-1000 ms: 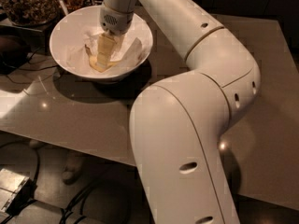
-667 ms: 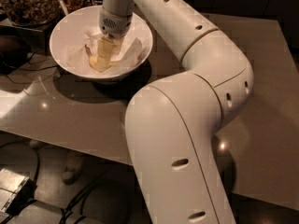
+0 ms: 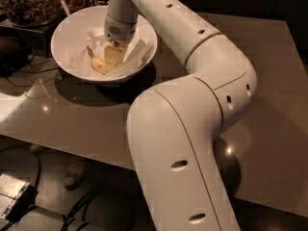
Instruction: Pick banana from white bowl
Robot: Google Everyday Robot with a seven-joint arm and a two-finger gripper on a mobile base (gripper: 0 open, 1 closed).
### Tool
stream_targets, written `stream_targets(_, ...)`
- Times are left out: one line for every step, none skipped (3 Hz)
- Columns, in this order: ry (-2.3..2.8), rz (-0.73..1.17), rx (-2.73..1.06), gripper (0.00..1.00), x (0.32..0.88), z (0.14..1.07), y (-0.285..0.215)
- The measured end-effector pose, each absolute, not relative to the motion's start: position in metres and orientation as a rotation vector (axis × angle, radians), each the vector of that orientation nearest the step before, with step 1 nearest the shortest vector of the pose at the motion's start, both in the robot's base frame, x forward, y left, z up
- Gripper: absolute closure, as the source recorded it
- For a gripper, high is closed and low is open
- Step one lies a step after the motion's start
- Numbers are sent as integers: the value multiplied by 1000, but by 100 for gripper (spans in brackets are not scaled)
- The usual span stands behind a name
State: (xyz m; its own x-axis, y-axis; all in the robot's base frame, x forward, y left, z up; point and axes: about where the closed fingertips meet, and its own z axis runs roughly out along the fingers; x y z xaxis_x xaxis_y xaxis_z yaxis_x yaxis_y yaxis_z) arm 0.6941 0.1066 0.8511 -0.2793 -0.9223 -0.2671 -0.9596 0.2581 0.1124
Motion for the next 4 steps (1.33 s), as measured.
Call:
stream_targets(2353, 342, -1829, 77, 693, 847, 107)
stream_targets(2353, 341, -1830, 99, 693, 847, 107)
stream_targets(2275, 358, -1805, 100, 693, 861, 106)
stream_targets(2136, 385, -1779, 100, 673, 896, 91)
